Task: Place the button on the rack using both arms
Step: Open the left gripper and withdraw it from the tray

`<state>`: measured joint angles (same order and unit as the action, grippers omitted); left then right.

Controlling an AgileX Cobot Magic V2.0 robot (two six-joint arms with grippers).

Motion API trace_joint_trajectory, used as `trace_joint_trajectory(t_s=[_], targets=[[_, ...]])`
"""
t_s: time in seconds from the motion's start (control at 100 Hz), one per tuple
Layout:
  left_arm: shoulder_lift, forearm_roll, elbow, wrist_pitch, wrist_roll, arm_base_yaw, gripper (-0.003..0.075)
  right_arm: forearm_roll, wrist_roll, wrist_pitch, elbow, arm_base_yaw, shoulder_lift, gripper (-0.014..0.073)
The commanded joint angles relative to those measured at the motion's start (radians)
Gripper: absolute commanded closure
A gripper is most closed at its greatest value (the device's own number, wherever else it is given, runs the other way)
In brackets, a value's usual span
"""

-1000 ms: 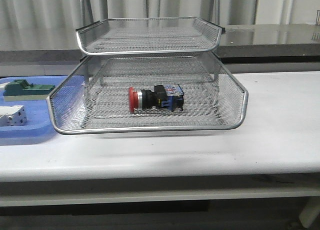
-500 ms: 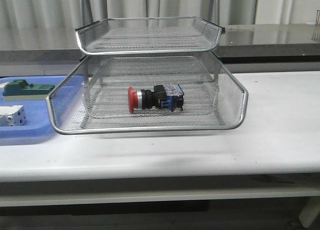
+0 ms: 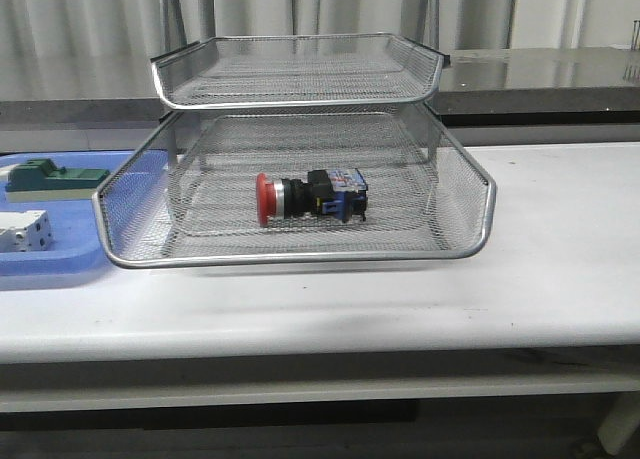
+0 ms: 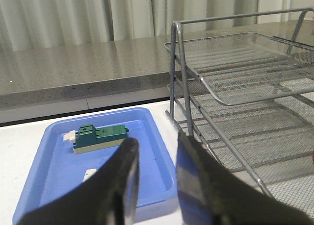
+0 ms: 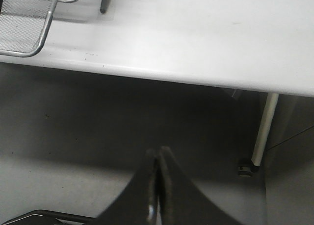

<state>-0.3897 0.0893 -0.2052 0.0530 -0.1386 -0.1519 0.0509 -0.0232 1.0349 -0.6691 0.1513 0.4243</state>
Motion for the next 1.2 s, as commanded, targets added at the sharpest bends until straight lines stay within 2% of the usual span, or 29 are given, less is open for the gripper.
trace_joint_trajectory(t_s=[0.0, 0.06, 0.46, 0.72, 0.81, 1.0, 1.19], targets=[[-0.005, 0.01, -0.027, 0.087, 0.011, 0.003, 0.0675, 0.011, -0.001, -0.055, -0.03, 0.001, 0.008, 0.0664], [-0.005, 0.01, -0.027, 0.087, 0.011, 0.003, 0.0743, 0.011, -0.001, -0.055, -0.03, 0.001, 0.008, 0.0664], [-0.005, 0.008, -0.027, 0.087, 0.011, 0.003, 0.0741, 0.009, -0.001, -0.074, -0.03, 0.001, 0.008, 0.0664], [-0.005, 0.008, -0.027, 0.087, 0.011, 0.003, 0.0741, -0.02, 0.038, -0.169, -0.03, 0.001, 0.053, 0.0664], [-0.005, 0.008, -0.027, 0.087, 0.011, 0.003, 0.0741, -0.051, 0.066, -0.177, -0.03, 0.001, 0.117, 0.0664], [-0.005, 0.008, -0.027, 0.087, 0.011, 0.003, 0.0741, -0.198, 0.082, -0.218, -0.03, 0.002, 0.3, 0.0664], [-0.005, 0.008, -0.027, 0.087, 0.011, 0.003, 0.0741, -0.36, 0.195, -0.311, -0.03, 0.037, 0.476, 0.0664]])
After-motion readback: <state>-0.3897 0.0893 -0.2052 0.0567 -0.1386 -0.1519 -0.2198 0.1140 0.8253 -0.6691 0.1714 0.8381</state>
